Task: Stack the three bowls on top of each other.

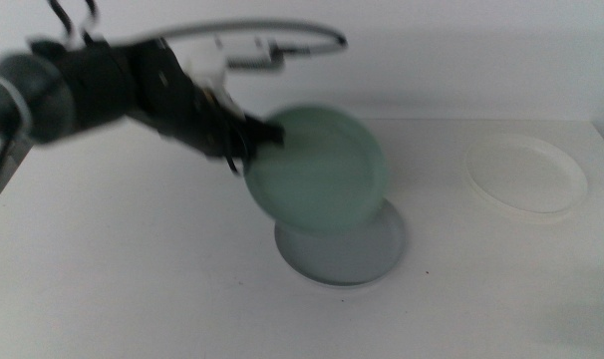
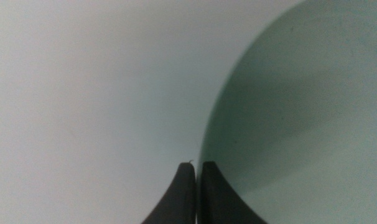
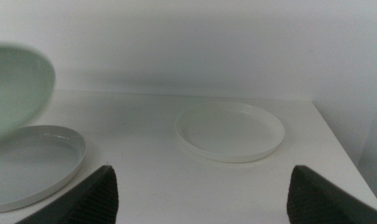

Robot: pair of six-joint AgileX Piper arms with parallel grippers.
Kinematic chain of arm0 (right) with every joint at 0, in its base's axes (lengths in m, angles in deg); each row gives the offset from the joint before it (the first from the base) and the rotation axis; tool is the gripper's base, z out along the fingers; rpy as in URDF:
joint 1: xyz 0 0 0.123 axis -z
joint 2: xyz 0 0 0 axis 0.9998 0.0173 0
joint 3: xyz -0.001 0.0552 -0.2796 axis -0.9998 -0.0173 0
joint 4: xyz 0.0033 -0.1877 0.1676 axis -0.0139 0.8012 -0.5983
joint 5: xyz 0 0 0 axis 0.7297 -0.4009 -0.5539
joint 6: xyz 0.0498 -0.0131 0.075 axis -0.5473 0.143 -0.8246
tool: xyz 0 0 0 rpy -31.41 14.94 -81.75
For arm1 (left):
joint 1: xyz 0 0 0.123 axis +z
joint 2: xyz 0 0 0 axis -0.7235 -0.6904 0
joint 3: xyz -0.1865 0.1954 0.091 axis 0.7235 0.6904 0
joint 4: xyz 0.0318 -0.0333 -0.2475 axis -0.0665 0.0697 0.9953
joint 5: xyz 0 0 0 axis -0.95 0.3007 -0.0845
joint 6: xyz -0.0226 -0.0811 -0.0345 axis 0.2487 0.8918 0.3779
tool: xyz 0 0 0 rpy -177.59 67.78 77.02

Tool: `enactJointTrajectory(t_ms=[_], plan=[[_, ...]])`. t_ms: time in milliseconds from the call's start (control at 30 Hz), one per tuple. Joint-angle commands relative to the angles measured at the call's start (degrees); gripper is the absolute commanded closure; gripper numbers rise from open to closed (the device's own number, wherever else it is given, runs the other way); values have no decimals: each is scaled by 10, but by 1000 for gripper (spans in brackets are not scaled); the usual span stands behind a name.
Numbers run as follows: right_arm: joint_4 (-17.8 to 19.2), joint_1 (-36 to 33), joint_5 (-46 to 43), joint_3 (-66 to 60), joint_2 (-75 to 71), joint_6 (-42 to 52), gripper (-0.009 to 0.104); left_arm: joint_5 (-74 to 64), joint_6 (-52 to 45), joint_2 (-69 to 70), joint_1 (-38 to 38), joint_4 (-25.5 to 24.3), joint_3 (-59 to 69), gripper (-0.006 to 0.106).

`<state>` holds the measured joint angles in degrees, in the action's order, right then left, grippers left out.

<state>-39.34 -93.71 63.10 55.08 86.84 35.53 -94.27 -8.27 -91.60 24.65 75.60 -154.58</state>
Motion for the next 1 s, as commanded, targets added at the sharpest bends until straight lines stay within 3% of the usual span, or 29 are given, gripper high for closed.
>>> enactJointTrajectory(t_ms=[0,633,700,800,900,967], plan=[[4,2,-7,-2,-2,2,14,39,25,-6,-17,8,34,102],[4,2,-7,-2,-2,2,14,58,-1,-89,-35,107,38,99],[4,2,-7,-2,-2,2,14,51,-6,-89,-35,107,38,91],[4,2,-7,-2,-2,2,14,37,-32,-82,-35,101,37,68],[4,2,-7,-2,-2,2,14,10,-70,-59,-29,97,33,35],[4,2,-7,-2,-2,2,14,-17,-80,-24,-17,97,33,7]])
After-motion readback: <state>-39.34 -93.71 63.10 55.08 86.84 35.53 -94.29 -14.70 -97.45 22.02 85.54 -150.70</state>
